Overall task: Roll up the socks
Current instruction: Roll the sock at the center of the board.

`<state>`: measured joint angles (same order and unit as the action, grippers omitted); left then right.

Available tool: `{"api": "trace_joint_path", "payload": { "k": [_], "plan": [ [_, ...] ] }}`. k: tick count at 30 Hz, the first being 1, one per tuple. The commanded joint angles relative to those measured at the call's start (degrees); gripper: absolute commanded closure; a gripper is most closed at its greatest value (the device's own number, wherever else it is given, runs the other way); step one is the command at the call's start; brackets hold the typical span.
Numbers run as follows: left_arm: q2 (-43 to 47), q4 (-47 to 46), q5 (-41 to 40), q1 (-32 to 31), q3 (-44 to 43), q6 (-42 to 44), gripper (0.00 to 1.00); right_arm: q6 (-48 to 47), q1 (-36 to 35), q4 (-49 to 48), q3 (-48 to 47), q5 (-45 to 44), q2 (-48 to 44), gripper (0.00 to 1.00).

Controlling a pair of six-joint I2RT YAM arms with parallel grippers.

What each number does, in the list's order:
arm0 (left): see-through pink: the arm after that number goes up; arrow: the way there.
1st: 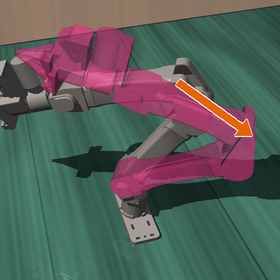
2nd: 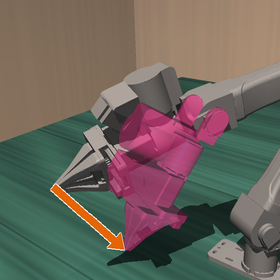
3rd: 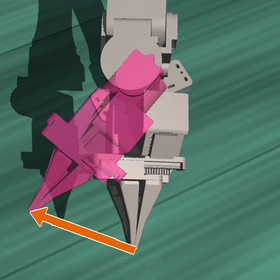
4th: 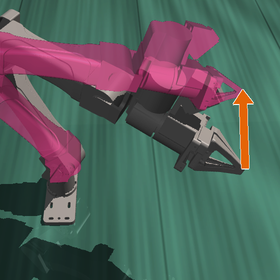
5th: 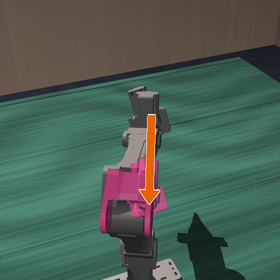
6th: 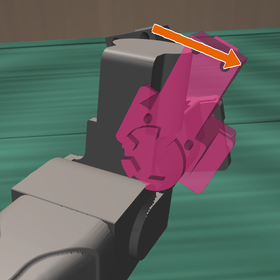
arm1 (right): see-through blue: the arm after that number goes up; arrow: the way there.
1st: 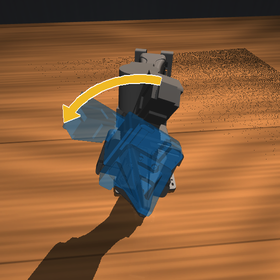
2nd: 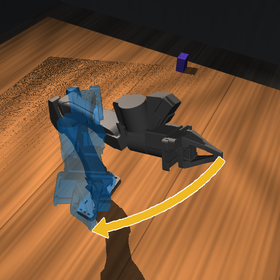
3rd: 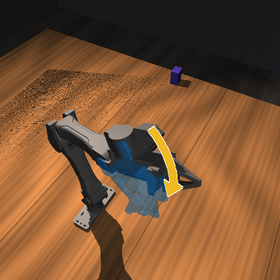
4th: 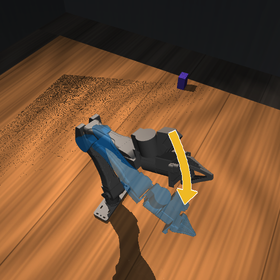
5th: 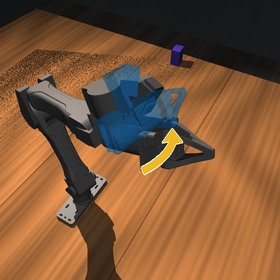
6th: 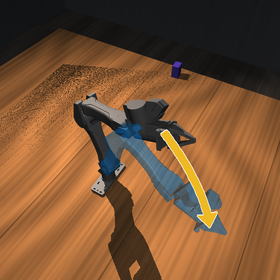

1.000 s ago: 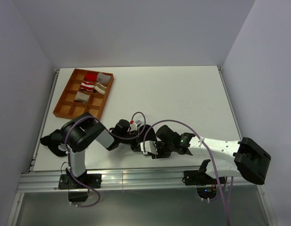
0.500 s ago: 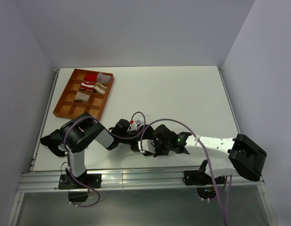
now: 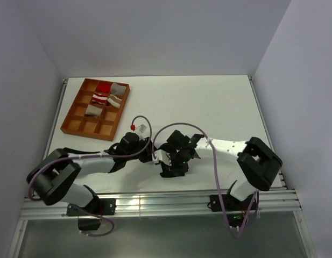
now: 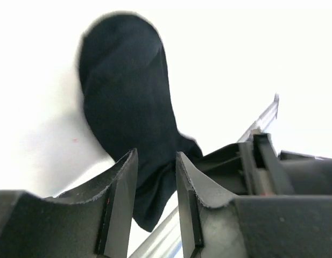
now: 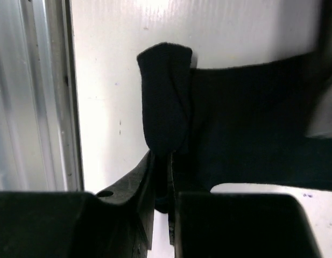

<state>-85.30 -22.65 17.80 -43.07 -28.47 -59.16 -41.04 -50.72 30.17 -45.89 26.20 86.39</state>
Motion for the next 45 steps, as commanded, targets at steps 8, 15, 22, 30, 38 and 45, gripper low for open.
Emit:
{"api": "trace_joint_path", "payload": {
  "k": [8, 15, 22, 30, 38, 45],
  "plan": [
    [20.1, -0.9, -22.8, 0.2, 14.3, -0.9, 0.64, -7.0, 11.3, 28.9, -22.5, 16.0, 20.0, 0.96],
    [28.5, -7.8, -25.5, -1.4, 19.9, 6.3, 0.63, -6.3, 13.5, 35.4, -31.3, 18.7, 30.6, 0.96],
    [24.3, -16.0, -24.3, -8.5, 17.1, 19.2, 0.60, -4.7, 13.5, 38.3, -36.2, 20.9, 35.2, 0.96],
    [12.3, -28.4, -19.4, -13.6, 14.2, 24.7, 0.57, -5.0, 13.6, 39.7, -36.3, 22.0, 35.5, 0.97],
    [2.2, -37.1, -15.8, -14.6, 12.6, 25.2, 0.56, -4.9, 13.8, 40.5, -37.3, 22.9, 36.1, 0.97],
    [-4.4, -42.8, -11.5, -14.7, 12.6, 23.6, 0.56, -3.5, 14.4, 39.4, -37.5, 22.8, 36.7, 0.97]
  ]
}}
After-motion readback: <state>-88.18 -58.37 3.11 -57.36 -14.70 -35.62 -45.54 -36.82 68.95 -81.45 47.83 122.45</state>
